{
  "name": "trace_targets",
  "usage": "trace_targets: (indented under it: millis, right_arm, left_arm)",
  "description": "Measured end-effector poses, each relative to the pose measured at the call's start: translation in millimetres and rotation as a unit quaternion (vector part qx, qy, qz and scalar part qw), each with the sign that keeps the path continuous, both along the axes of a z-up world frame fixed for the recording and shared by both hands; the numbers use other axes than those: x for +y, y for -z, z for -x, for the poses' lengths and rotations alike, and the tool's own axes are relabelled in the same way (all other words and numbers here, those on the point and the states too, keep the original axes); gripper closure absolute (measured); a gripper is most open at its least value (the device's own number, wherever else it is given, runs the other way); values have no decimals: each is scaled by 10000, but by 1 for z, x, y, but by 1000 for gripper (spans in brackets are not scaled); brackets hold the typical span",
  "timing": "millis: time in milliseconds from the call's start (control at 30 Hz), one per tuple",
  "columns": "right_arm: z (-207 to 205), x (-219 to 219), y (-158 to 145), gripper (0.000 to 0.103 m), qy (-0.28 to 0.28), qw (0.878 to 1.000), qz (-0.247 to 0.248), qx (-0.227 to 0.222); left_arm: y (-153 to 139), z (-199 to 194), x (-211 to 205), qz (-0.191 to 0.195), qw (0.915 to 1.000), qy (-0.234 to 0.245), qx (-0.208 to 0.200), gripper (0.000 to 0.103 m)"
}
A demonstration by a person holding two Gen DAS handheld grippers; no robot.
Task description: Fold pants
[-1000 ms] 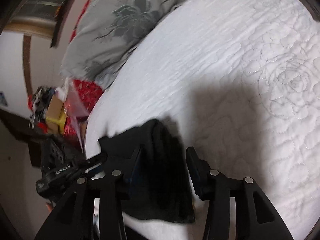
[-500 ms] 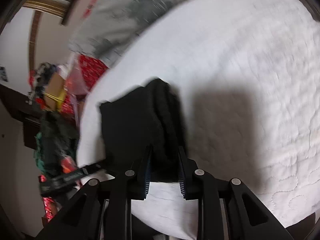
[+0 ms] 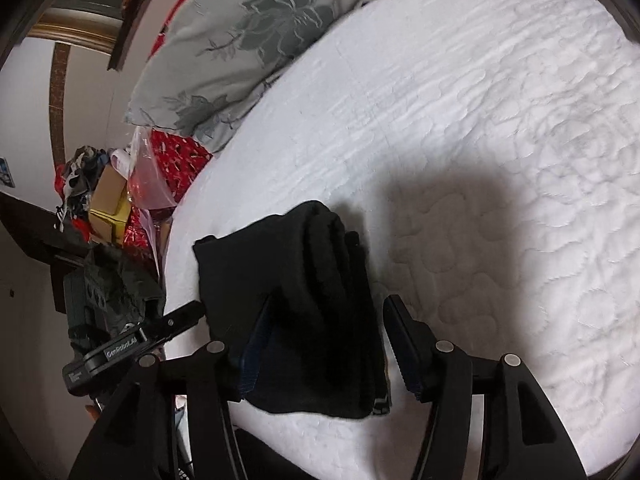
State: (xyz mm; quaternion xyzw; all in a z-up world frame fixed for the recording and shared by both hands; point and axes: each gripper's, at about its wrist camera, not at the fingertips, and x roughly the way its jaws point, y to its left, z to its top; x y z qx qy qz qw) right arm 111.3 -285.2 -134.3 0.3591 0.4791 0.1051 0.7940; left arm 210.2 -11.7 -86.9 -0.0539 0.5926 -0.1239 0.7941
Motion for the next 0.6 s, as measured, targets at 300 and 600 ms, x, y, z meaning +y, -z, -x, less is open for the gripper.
trace_targets:
  millis: [300, 600]
  right_arm:
    - [-6, -7, 21, 44, -285, 9973, -636, -235]
    - [-18, 4, 20, 64, -460, 9979, -428, -135]
  left_arm:
    - [27, 4, 11, 651, 9973, 176, 289, 6]
    - [23, 6, -8, 444, 9971, 597, 126, 29]
